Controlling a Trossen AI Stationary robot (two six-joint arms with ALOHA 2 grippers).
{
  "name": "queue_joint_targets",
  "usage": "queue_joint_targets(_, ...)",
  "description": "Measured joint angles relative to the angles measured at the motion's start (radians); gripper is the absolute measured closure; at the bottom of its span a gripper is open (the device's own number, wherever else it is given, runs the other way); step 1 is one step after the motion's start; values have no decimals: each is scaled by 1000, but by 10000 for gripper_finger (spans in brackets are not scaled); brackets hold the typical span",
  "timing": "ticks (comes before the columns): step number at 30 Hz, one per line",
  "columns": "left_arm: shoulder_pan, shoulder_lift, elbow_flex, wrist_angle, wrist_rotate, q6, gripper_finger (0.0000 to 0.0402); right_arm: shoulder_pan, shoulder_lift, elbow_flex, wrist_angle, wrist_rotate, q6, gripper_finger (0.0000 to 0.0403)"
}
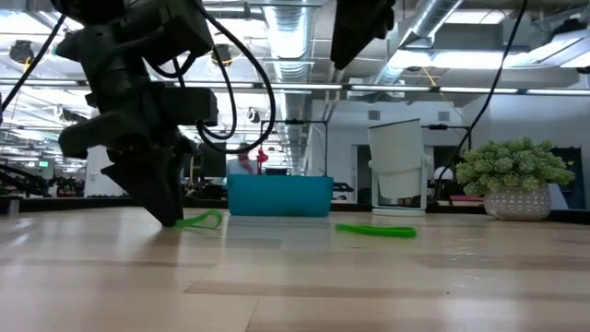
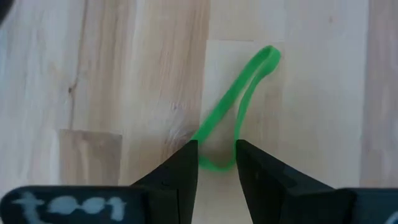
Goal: Pick and place items into bin
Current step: Put the green rubber band into the blue bin
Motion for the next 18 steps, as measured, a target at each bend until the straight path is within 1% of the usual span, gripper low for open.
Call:
queue_joint_targets(3,-9,2,-1,66,37,1,297,25,0,-23,0,0,32,295)
queue_joint_targets(8,-12,9,-1,148,42,37,297,63,0,-69,1,-1,73,295)
queue_joint_targets(14,-12,31,-1,143,43,37,297,88,0,-113,24,0,117,295)
queue_joint_targets(18,-13,92,4,203,68,40,297,96,0,-126,24,-1,135,295)
